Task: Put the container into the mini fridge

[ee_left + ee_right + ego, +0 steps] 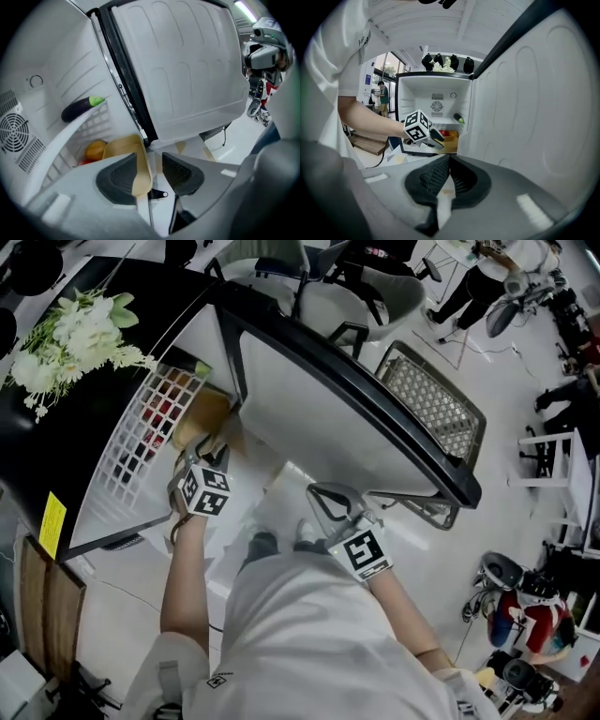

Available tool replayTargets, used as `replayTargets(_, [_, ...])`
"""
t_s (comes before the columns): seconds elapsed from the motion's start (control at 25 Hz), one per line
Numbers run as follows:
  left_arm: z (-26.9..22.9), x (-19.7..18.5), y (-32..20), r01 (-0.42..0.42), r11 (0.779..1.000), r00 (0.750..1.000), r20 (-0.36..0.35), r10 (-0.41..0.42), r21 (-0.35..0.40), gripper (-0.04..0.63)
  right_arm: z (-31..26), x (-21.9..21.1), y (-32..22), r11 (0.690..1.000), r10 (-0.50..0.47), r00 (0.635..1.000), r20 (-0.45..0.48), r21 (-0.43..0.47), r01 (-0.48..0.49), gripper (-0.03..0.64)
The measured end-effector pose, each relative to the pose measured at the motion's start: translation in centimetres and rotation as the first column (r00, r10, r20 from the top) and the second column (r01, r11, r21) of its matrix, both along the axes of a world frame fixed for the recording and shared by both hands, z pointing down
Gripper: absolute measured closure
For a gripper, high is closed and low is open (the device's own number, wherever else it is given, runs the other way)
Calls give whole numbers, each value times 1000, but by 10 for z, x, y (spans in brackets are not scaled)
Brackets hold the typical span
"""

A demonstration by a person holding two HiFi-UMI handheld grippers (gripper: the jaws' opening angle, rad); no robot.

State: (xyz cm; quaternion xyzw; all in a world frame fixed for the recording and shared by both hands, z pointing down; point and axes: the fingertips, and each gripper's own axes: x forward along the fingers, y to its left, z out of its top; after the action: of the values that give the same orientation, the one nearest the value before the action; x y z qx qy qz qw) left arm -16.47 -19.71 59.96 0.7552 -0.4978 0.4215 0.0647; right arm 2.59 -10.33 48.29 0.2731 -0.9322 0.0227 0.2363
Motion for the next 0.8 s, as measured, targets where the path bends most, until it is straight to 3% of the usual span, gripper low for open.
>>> replayTargets(0.12, [-18,-5,13,41,998,999,-33,-39,38,515,-3,-7,2,999,-39,999,9,8,39,613])
replayTargets(0.24, [-38,-6,28,88,992,992,-101,-79,86,570,-6,-14,3,997,-80,997,15,16,80,612])
replayTargets(0.6, [-89,-6,81,221,958,946,-279,-165,183,586,-17,-40,6,975,-217,975,43,51,215,614])
replayTargets(0.8, [-105,-9,112,297,933,923,-311,-227,201,586,-26,-59,14,953,-301,952,60,68,297,614])
